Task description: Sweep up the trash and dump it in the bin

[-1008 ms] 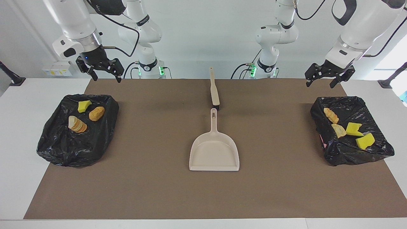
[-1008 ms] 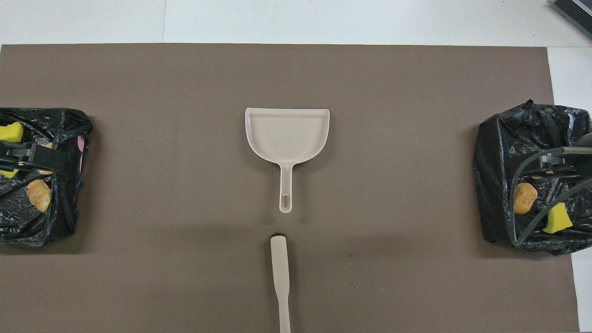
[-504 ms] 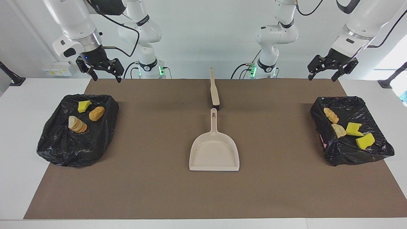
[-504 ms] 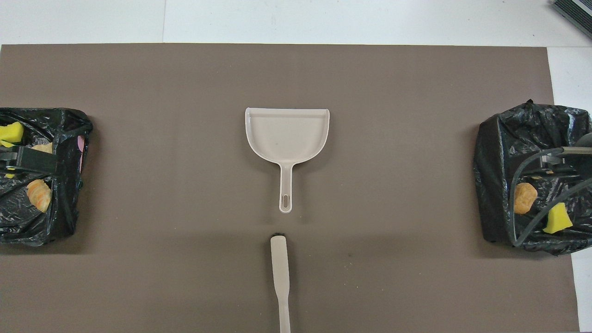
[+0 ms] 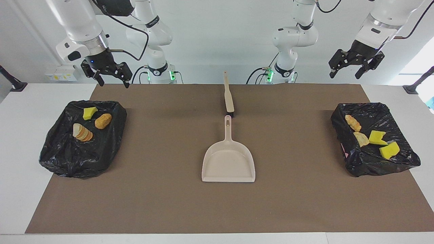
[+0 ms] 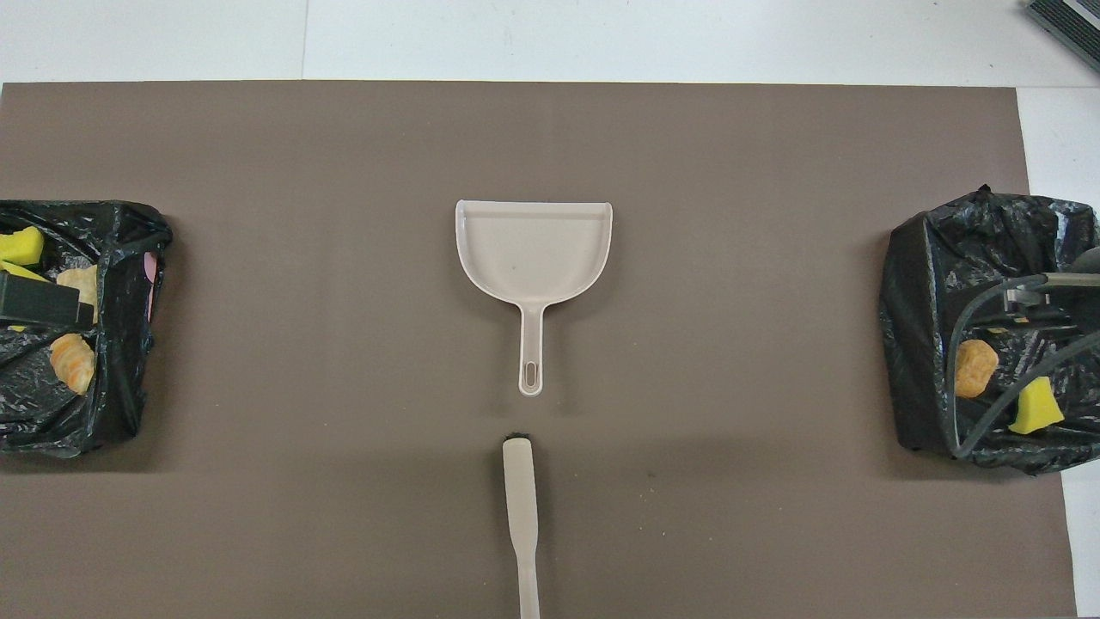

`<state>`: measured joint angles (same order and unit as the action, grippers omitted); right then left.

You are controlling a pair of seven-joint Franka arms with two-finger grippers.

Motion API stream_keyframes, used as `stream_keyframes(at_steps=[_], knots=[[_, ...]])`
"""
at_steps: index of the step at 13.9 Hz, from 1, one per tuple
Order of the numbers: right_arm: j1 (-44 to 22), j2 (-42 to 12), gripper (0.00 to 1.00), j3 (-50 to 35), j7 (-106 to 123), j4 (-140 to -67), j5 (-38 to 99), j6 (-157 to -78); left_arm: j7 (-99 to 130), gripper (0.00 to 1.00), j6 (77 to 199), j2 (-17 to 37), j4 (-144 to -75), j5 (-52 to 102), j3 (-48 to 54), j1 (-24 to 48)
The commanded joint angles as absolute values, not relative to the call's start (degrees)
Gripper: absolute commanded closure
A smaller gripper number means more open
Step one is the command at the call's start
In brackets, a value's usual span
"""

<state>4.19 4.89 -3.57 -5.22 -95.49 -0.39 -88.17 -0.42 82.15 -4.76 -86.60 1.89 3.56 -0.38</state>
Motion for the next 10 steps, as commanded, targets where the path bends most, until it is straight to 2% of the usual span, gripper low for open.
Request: stream_keyframes(at_steps=[1, 10], knots=[[5.10, 6.06, 0.00, -4.13, -5.45, -96.77, 0.62, -88.42, 0.26, 0.00, 81.21, -5.88, -86.39, 1.40, 3.43, 0.00], [5.62, 5.98, 0.00, -4.04, -5.36, -96.77, 0.53, -88.95, 5.09, 0.00, 85.17, -7.38, -89.82, 1.85, 3.43, 0.09]])
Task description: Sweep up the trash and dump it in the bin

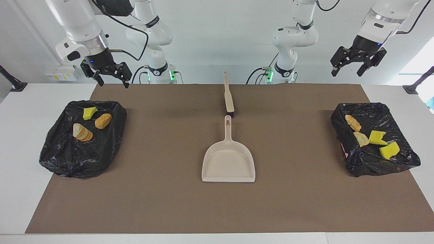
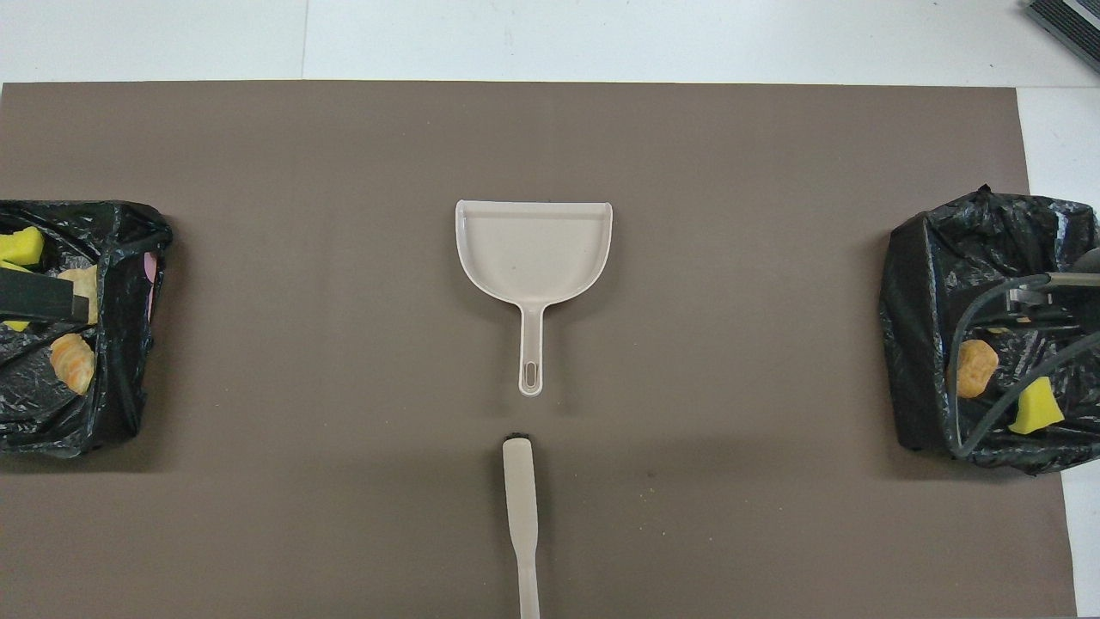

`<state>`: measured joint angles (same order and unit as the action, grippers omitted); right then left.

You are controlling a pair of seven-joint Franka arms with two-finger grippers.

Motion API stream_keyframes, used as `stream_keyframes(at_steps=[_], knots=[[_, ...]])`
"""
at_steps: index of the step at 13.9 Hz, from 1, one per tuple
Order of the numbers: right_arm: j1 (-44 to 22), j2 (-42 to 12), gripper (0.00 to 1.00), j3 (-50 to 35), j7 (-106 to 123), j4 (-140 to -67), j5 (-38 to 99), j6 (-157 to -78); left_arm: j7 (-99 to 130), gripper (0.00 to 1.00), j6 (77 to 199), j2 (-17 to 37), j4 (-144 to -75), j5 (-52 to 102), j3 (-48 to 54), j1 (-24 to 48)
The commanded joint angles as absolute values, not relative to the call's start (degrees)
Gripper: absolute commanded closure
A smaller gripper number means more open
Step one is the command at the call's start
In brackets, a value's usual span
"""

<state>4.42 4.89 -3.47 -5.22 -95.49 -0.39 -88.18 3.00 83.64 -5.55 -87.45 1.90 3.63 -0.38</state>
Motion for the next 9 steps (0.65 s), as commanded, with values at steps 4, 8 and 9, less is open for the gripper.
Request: stream_keyframes(at_steps=[4, 8, 9], knots=[[5.36, 5.98, 0.00, -4.13, -5.45, -96.50, 0.62, -89.03, 4.83, 0.00, 84.73, -7.38, -89.82, 1.85, 3.34, 0.00], [5.36, 5.98, 0.00, -4.22, -5.36, -96.24, 0.70, -88.95, 4.31, 0.00, 84.02, -7.38, -89.82, 1.85, 3.34, -0.18], [5.36, 5.98, 0.00, -4.22, -5.36, -96.24, 0.70, -88.95, 4.92, 0.00, 84.02, -7.38, -89.82, 1.85, 3.34, -0.09]])
